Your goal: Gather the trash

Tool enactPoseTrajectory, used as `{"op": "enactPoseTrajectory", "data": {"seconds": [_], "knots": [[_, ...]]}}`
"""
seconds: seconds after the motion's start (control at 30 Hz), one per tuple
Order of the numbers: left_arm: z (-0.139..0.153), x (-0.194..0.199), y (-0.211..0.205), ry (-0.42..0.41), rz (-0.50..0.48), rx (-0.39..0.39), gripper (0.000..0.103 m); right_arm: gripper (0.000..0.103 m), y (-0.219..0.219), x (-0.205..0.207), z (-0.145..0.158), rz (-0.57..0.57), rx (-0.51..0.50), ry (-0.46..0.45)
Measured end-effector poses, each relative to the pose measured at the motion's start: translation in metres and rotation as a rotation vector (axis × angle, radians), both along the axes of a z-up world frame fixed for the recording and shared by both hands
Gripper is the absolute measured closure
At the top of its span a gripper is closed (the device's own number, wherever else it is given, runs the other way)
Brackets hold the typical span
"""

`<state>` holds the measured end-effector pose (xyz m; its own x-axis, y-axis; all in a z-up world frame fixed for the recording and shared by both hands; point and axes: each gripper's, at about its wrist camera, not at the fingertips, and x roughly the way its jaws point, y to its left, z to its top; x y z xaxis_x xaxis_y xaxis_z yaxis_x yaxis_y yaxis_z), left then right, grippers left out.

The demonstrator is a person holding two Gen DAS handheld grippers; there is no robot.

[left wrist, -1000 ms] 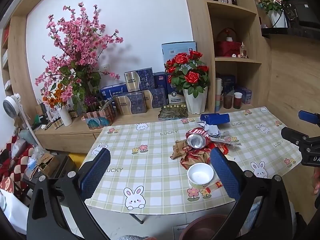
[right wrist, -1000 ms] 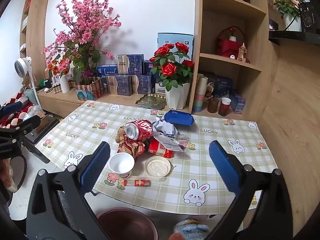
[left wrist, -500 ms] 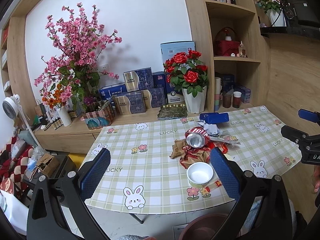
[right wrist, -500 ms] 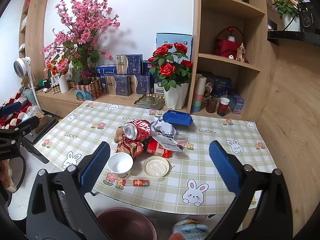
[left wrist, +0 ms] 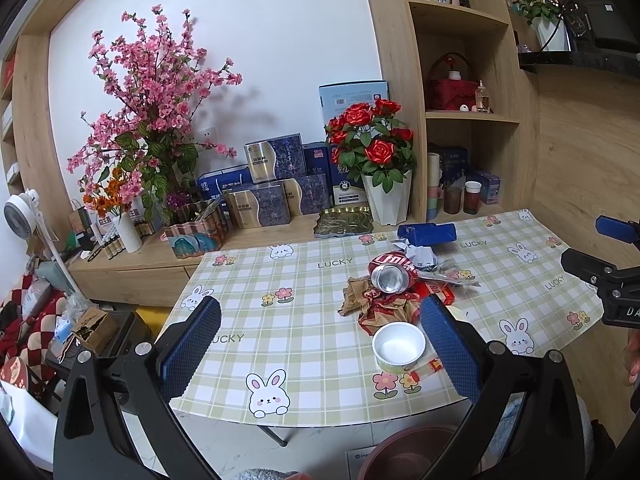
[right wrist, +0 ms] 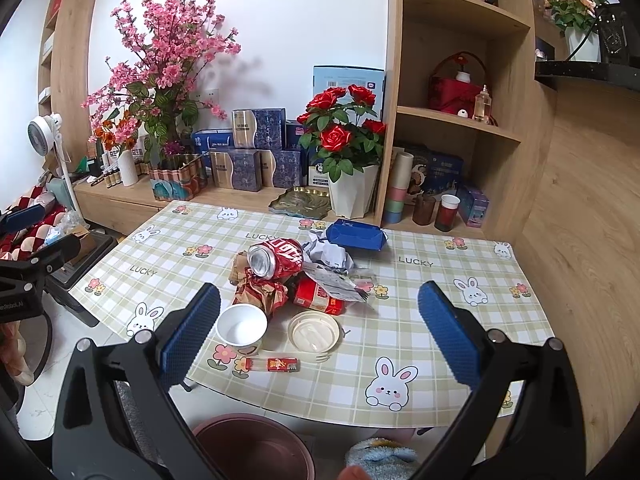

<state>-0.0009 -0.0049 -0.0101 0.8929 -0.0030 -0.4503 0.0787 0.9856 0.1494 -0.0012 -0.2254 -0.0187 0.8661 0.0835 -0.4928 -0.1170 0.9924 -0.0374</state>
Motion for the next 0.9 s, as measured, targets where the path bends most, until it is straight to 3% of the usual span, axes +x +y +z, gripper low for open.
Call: {"op": "enactPoseTrajectory", "data": {"seconds": [0.9], "knots": [[-0.002, -0.0003, 0.0027, 0.016, -0.006, -0.007, 0.005, 0.005, 0.0004, -0.001, -0.0057, -0.002, -0.004, 0.005]]}}
